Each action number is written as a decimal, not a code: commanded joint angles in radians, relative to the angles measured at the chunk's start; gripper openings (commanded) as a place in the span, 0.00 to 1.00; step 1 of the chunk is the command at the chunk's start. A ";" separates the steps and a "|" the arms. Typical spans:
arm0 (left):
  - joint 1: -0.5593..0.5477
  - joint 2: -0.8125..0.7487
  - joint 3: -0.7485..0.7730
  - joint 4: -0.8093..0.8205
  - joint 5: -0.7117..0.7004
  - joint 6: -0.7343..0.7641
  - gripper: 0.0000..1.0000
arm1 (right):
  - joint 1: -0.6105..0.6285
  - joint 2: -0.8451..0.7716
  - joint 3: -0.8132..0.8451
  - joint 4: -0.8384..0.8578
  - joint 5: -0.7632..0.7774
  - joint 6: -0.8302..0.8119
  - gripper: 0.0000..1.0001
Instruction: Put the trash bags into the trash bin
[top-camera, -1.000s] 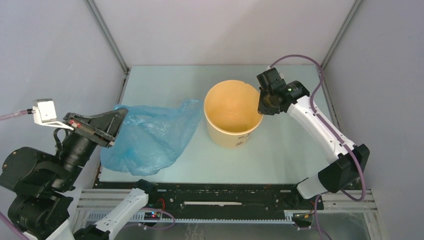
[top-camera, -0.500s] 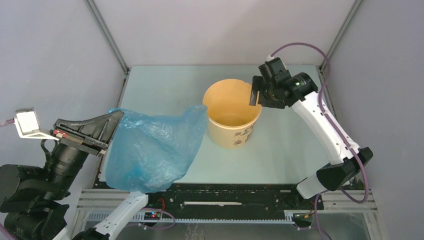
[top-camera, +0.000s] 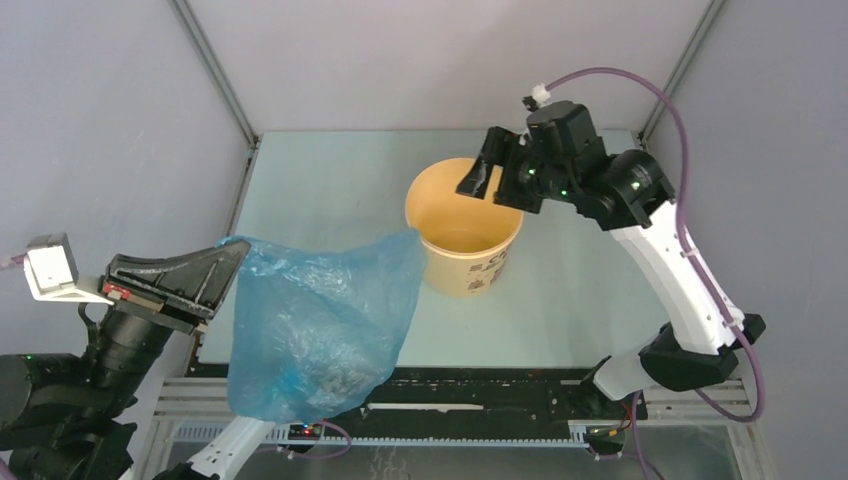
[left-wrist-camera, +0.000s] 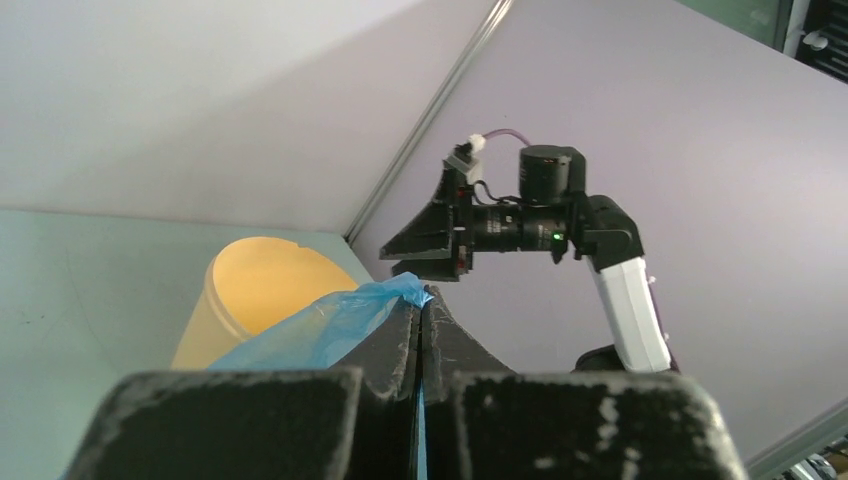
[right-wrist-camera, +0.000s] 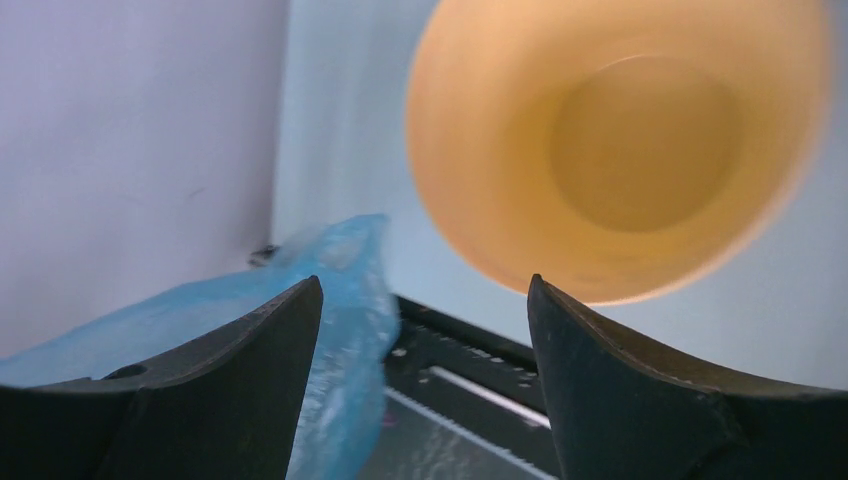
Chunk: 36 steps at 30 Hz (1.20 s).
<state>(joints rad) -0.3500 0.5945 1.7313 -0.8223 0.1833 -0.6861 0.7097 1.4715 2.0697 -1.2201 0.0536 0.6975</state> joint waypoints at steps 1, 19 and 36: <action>0.005 -0.015 -0.016 0.031 0.039 -0.020 0.00 | 0.053 0.058 -0.057 0.167 -0.135 0.211 0.84; 0.005 -0.013 -0.016 0.043 0.063 -0.013 0.00 | 0.221 0.101 -0.236 0.190 -0.017 0.302 0.83; 0.005 0.032 -0.007 0.081 0.076 -0.012 0.00 | 0.233 0.003 -0.409 0.517 -0.179 0.477 0.65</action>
<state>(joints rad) -0.3500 0.5793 1.7142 -0.7830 0.2386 -0.7002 0.9360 1.4895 1.6444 -0.7834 -0.0864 1.1244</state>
